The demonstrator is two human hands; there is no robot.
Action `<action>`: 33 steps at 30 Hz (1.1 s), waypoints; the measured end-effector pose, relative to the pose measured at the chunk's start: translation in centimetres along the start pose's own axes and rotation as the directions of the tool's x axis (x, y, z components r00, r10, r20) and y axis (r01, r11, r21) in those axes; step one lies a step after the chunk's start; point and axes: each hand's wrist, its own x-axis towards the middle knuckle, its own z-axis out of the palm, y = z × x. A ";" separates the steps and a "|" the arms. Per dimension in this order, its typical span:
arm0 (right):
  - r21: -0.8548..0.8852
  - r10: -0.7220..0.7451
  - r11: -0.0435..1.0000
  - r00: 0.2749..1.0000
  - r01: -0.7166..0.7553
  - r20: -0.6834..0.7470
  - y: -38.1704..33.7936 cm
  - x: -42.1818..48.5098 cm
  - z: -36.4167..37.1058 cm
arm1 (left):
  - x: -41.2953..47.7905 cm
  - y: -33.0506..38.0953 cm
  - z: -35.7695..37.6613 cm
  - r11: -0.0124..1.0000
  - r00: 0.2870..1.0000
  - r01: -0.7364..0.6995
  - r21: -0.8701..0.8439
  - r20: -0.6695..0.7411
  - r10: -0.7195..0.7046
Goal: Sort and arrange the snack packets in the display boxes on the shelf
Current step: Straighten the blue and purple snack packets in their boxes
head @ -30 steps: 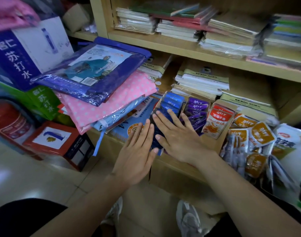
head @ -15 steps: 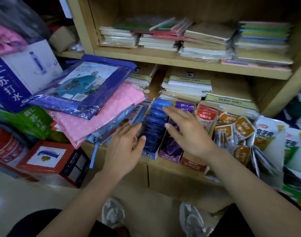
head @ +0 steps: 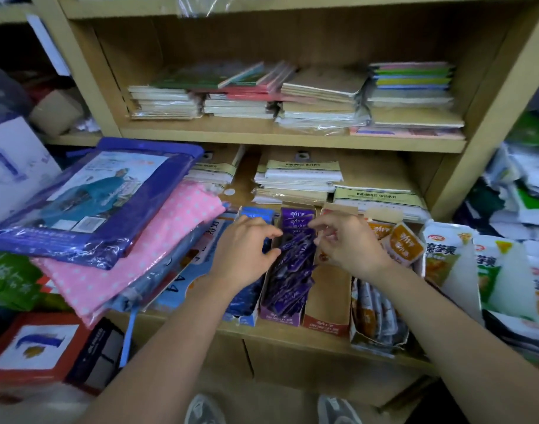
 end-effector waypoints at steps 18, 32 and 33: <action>0.093 -0.037 0.995 0.998 0.041 -0.046 0.7 0.1 1.4 | 5.5 -1.5 2.1 0.976 0.951 -0.214 0.034 -0.219 0.217; 0.166 0.105 0.984 0.963 -0.064 -0.249 0.6 2.2 1.8 | 1.6 -2.4 -1.6 0.973 0.975 0.061 -0.222 0.222 -0.010; 0.181 0.118 0.981 0.958 -0.072 -0.261 0.7 2.2 1.8 | 1.7 -2.4 -1.5 0.969 0.987 0.060 -0.238 0.156 -0.023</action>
